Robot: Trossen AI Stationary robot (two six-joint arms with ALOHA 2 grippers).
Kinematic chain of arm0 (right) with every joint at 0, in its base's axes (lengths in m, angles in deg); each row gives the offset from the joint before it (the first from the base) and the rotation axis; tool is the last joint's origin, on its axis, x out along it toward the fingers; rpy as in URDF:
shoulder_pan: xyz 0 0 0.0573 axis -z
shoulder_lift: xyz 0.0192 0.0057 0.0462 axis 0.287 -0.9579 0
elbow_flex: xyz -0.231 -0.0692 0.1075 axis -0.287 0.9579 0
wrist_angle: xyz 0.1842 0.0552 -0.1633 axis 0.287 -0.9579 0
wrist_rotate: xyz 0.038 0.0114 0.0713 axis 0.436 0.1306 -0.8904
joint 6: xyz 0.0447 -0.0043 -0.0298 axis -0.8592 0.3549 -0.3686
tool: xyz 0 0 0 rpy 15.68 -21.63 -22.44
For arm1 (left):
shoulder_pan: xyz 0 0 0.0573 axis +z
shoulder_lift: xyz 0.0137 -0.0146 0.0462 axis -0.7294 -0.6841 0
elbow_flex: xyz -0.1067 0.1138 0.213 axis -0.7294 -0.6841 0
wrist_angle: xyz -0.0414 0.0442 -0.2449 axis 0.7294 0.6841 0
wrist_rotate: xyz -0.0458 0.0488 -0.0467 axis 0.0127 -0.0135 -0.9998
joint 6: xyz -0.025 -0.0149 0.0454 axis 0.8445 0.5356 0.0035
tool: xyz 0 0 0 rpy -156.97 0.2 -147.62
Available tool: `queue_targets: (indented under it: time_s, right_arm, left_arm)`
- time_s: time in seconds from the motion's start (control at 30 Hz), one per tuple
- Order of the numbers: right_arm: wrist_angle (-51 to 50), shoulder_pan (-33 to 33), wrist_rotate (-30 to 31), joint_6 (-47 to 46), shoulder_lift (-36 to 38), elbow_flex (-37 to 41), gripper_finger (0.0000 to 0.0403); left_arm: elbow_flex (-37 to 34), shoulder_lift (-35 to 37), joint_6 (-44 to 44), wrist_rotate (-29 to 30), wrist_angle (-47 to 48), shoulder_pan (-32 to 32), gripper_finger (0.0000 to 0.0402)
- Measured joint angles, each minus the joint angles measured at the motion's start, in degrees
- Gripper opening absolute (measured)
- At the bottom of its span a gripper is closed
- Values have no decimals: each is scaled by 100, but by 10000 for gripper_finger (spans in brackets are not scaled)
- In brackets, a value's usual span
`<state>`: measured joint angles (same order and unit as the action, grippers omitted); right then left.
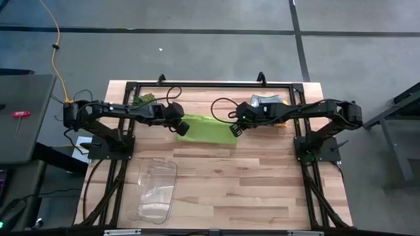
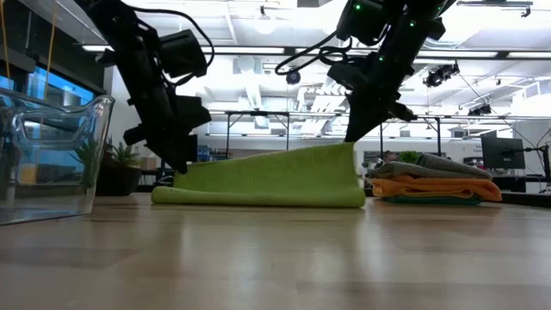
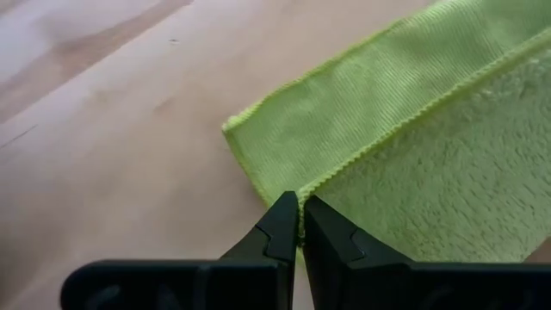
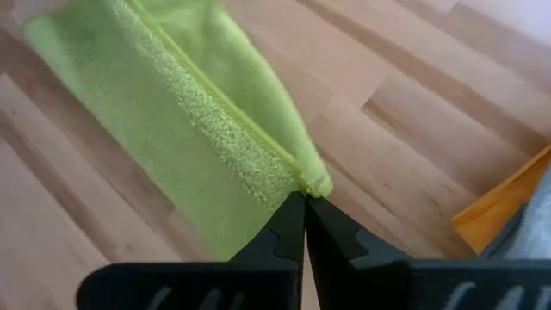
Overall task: Fold microfiber towels
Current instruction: Fold the green towel
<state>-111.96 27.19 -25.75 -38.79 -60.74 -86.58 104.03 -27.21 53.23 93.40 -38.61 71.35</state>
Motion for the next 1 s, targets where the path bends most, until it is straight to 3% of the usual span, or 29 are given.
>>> queue_targets:
  time_s: [0.2, 0.63, 0.77, 1.0]
  right_arm:
    - [16, 2, 387, 27, 0, 0, 0]
    - [22, 2, 443, 69, 0, 0, 8]
    - [9, 4, 475, 28, 0, 0, 45]
    - [15, 4, 616, 26, 0, 0, 150]
  left_arm:
    - [0, 0, 0, -5, -39, 148, 7]
    - [0, 4, -113, 14, -23, 215, 8]
    - [0, 4, -157, 165, -15, 225, 8]
    - [0, 4, -317, 161, -17, 330, 8]
